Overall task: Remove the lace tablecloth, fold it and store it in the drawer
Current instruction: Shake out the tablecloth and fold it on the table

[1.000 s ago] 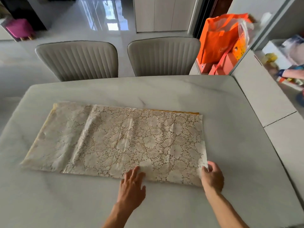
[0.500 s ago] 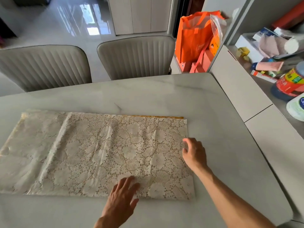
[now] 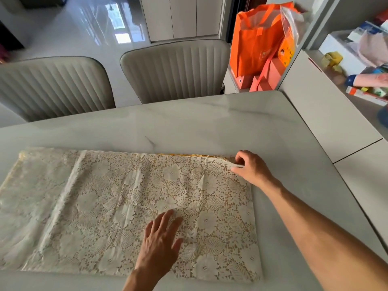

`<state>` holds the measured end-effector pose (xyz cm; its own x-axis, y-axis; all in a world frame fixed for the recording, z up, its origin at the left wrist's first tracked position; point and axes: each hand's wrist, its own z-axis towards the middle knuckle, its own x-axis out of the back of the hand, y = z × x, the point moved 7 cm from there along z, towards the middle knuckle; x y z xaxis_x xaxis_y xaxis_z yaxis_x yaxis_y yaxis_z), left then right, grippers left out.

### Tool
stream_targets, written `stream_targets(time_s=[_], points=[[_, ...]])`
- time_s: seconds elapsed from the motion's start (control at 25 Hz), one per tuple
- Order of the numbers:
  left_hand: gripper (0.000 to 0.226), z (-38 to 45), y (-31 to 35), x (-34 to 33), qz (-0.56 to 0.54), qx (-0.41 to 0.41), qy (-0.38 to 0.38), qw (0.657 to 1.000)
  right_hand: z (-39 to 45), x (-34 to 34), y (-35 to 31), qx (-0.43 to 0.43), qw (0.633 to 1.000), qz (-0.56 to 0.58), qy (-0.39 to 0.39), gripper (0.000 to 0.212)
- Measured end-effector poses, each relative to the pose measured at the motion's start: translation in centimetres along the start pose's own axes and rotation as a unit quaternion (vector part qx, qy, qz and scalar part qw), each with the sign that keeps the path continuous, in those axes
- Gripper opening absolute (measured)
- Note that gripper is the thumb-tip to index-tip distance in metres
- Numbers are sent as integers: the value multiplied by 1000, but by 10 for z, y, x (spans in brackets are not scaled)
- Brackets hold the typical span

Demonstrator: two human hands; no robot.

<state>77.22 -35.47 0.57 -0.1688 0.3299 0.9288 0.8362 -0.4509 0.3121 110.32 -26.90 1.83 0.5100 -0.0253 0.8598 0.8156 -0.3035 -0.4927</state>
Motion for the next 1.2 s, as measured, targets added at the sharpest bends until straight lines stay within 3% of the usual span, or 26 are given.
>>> stream_targets(time_s=[0.16, 0.28, 0.44, 0.6, 0.76, 0.88, 0.92, 1.0, 1.12, 1.2], points=[[53, 1, -1, 1, -7, -8, 6, 1000, -19, 8, 29, -71, 980, 181, 41, 31], [56, 1, -1, 2, -5, -10, 11, 1000, -25, -1, 35, -80, 971, 225, -6, 18], [54, 7, -7, 8, -12, 0, 27, 1000, -15, -3, 36, -104, 957, 269, 26, 15], [51, 12, -12, 8, -42, 10, 33, 999, -6, -5, 45, -166, 950, 250, 90, 12], [52, 9, -20, 3, -50, 17, 35, 998, -1, 0, 41, -173, 963, 153, 135, 10], [50, 2, -24, 2, -26, 57, 30, 998, -20, 4, 24, -220, 955, 101, 169, 23], [50, -6, -30, 4, -21, 87, 27, 996, -35, 1, 4, -210, 961, 52, 174, 31], [54, -29, -52, 12, -21, 168, 24, 985, -80, -24, -66, -75, 982, -11, 171, 43], [57, -71, -100, 23, -48, 266, 24, 962, -173, -96, -186, 152, 986, 25, 56, 46], [53, -101, -142, 37, -85, 311, 50, 945, -219, -145, -254, 225, 971, 56, -60, 49]])
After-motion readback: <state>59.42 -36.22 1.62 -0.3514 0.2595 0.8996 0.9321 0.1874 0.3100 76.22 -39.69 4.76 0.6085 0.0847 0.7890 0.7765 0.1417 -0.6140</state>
